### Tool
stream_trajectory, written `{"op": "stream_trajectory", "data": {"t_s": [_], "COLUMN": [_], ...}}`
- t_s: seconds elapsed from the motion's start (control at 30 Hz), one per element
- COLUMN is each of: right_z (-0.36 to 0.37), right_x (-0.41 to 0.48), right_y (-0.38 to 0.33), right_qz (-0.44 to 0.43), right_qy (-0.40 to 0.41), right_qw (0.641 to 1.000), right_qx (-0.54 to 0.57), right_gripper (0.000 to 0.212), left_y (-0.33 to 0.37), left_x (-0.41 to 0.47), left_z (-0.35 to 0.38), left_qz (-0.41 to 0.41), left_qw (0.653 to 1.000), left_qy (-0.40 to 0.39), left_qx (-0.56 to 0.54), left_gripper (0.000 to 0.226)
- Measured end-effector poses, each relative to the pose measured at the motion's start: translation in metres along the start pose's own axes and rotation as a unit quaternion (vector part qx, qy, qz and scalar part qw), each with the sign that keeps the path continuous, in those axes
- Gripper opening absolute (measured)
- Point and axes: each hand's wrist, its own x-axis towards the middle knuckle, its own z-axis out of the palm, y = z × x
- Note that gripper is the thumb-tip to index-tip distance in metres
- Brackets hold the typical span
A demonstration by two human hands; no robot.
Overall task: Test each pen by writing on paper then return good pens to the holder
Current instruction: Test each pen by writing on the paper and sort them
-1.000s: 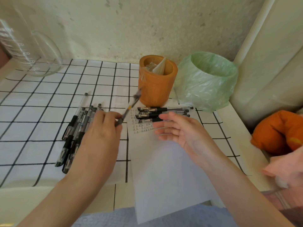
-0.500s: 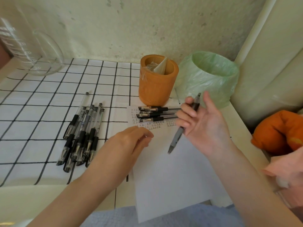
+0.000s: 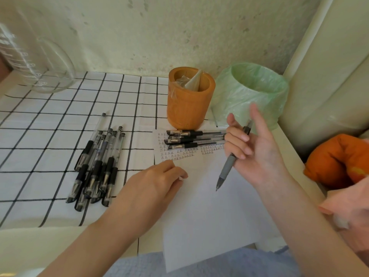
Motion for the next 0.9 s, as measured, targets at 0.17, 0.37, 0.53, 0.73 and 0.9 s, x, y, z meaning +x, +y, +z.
{"op": "stream_trajectory", "data": {"t_s": [0.17, 0.37, 0.53, 0.73, 0.9], "right_z": [0.000, -0.007, -0.004, -0.008, -0.017], "right_x": [0.002, 0.005, 0.003, 0.008, 0.014], "right_y": [0.006, 0.004, 0.002, 0.001, -0.002], "right_qz": [0.007, -0.005, -0.022, -0.018, -0.029], "right_qy": [0.046, 0.082, 0.062, 0.055, 0.040], "right_qw": [0.999, 0.986, 0.986, 0.988, 0.985], "right_qx": [0.005, -0.142, -0.153, -0.140, -0.167], "right_gripper": [0.031, 0.059, 0.040, 0.013, 0.029], "left_y": [-0.001, 0.002, 0.002, 0.003, 0.004], "left_x": [-0.001, -0.004, -0.005, -0.005, -0.004], "left_z": [0.002, 0.003, 0.003, 0.004, 0.004], "left_qz": [0.012, -0.001, 0.004, -0.001, -0.003], "left_qw": [0.999, 0.995, 0.993, 0.993, 0.994], "left_qy": [-0.035, -0.089, -0.097, -0.098, -0.094], "left_qx": [0.020, 0.054, 0.066, 0.063, 0.060], "left_gripper": [0.039, 0.078, 0.079, 0.078, 0.077]}}
